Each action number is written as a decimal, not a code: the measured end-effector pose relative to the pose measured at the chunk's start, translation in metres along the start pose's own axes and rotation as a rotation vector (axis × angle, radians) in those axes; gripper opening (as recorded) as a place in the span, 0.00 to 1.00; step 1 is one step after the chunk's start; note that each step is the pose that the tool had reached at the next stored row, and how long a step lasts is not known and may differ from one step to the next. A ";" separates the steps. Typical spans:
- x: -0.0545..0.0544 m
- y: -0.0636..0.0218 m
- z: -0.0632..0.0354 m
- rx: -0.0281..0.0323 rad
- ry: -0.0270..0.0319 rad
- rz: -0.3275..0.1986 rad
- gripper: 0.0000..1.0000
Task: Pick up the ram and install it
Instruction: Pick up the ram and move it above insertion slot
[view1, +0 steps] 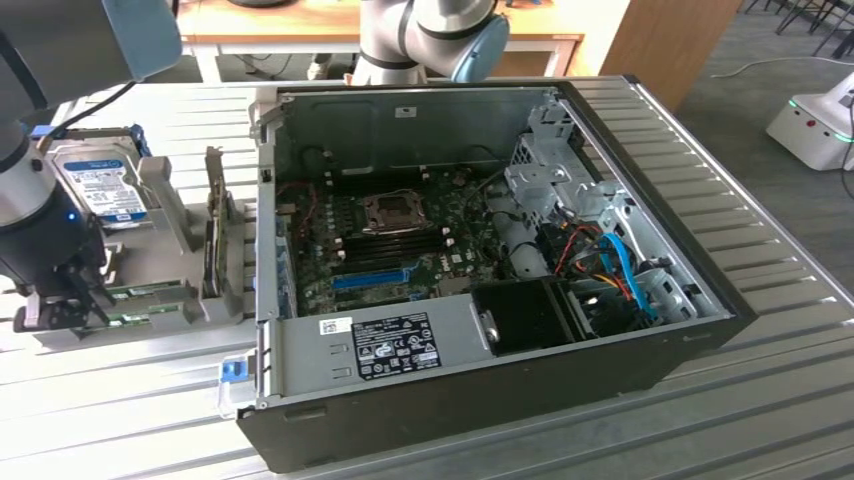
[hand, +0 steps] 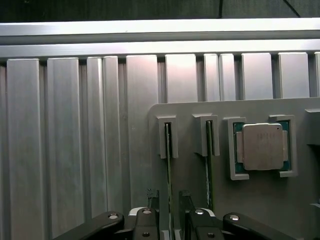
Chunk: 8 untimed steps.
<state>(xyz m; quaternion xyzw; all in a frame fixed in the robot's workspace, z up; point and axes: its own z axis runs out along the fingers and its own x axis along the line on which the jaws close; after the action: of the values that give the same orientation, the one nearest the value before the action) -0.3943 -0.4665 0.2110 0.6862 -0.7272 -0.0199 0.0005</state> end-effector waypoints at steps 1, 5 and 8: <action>0.000 -0.0007 0.0000 -0.0001 0.0001 -0.001 0.30; 0.000 -0.0051 0.0001 -0.0001 0.0002 -0.004 0.30; -0.001 -0.0097 0.0001 -0.0002 0.0002 -0.006 0.30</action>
<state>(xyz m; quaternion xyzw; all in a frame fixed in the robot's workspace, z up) -0.3846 -0.4666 0.2107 0.6882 -0.7253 -0.0199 0.0006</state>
